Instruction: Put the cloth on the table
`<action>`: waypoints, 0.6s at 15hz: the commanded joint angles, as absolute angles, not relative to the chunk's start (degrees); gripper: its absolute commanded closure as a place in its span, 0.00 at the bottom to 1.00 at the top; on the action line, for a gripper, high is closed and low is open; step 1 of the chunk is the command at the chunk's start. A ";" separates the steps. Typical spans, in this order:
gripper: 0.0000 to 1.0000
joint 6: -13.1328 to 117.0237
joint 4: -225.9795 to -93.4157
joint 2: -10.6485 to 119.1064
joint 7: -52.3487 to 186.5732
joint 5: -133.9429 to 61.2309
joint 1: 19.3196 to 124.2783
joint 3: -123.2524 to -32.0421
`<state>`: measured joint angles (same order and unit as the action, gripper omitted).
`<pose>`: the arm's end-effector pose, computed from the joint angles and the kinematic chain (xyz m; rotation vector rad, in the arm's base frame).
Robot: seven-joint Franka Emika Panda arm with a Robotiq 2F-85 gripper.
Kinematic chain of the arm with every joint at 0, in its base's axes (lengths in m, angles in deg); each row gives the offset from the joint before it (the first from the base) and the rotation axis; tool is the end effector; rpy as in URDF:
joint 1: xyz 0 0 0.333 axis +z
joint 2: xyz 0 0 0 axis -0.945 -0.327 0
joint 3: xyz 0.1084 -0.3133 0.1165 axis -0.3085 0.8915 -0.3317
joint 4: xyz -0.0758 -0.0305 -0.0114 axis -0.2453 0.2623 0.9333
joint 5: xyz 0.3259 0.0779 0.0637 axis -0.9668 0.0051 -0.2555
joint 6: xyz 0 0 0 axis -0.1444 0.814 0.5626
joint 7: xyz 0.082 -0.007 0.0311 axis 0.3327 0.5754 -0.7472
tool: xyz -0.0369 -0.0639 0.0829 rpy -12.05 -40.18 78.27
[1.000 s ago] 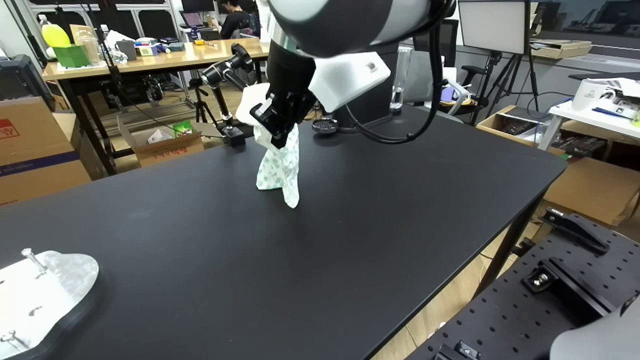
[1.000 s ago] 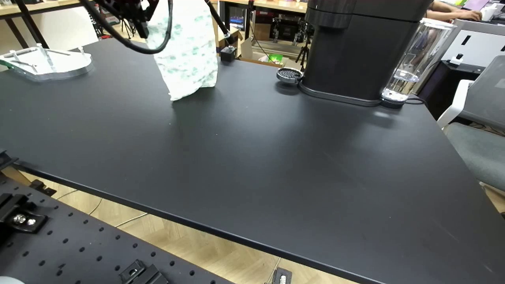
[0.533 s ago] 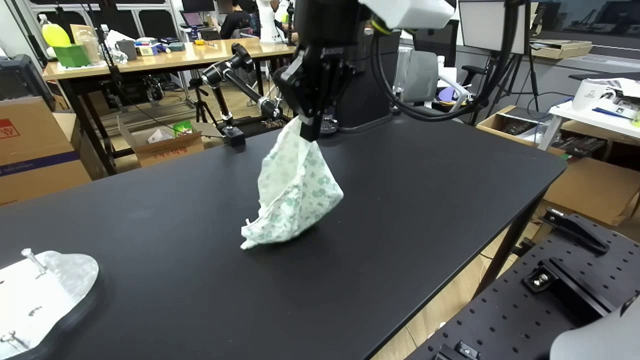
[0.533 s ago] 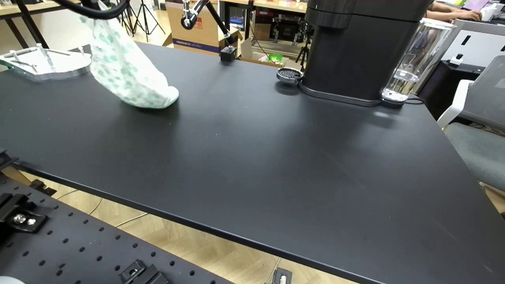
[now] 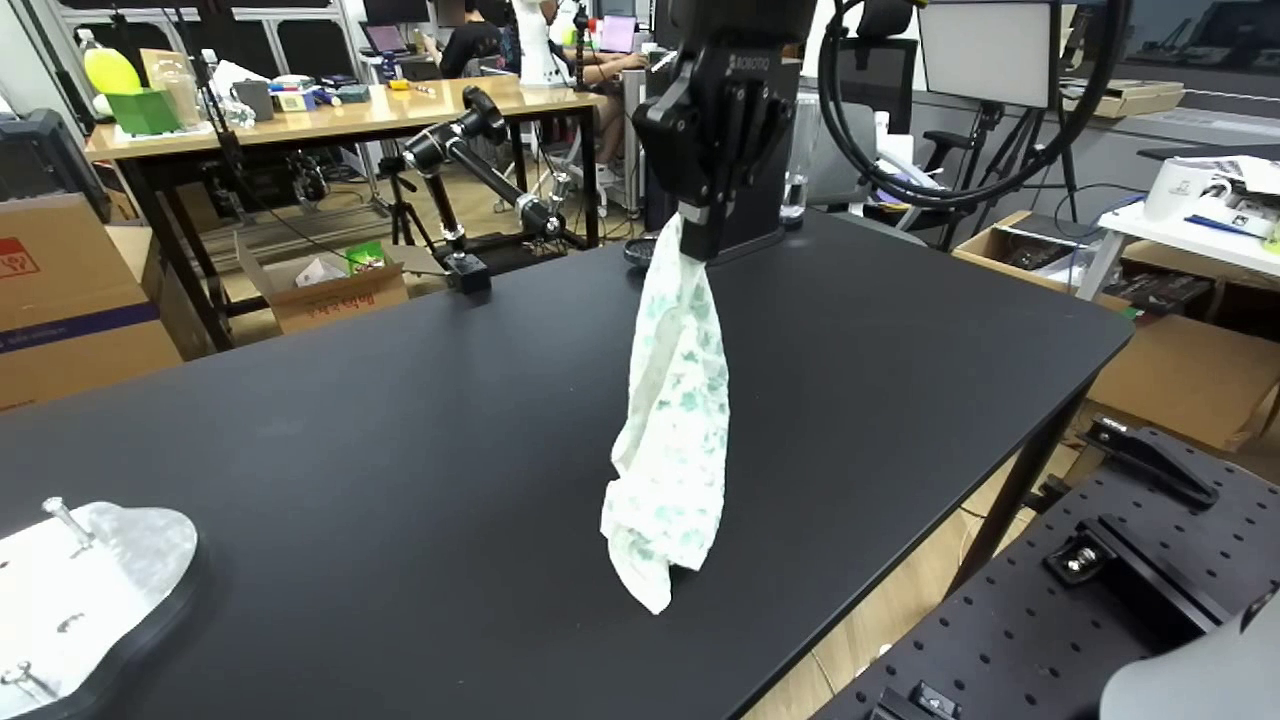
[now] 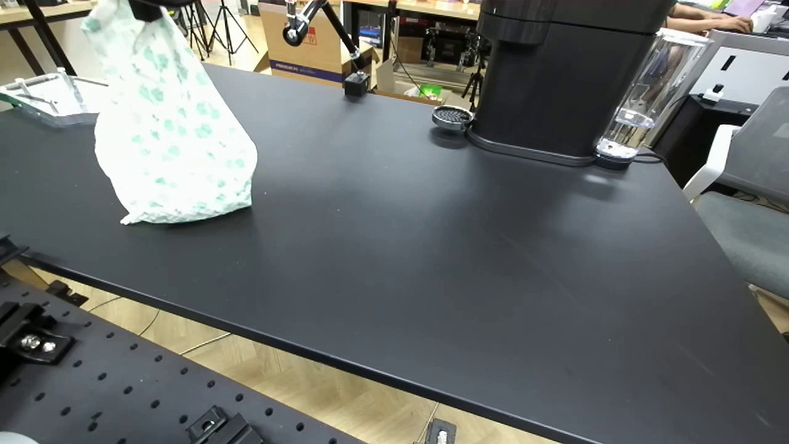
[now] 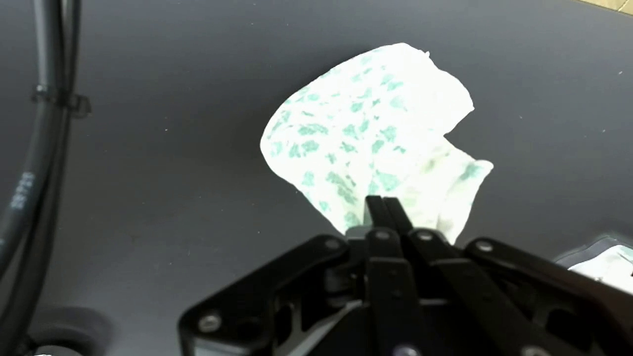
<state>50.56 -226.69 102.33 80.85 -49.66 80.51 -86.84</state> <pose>0.2851 0.0804 0.4350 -3.0131 -0.4387 -0.1393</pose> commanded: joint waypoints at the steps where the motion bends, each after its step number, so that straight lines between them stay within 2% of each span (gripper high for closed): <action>1: 1.00 52.84 -226.64 100.89 79.42 -48.21 79.71 -85.71; 5: 1.00 59.38 -226.65 97.48 78.66 -48.27 78.81 -85.36; 6: 0.88 60.98 -226.66 96.32 78.32 -48.06 78.37 -85.27; 7: 0.73 62.55 -226.70 95.15 77.80 -47.88 77.80 -85.17; 9: 0.60 64.56 -226.69 93.52 77.14 -47.77 76.85 -84.88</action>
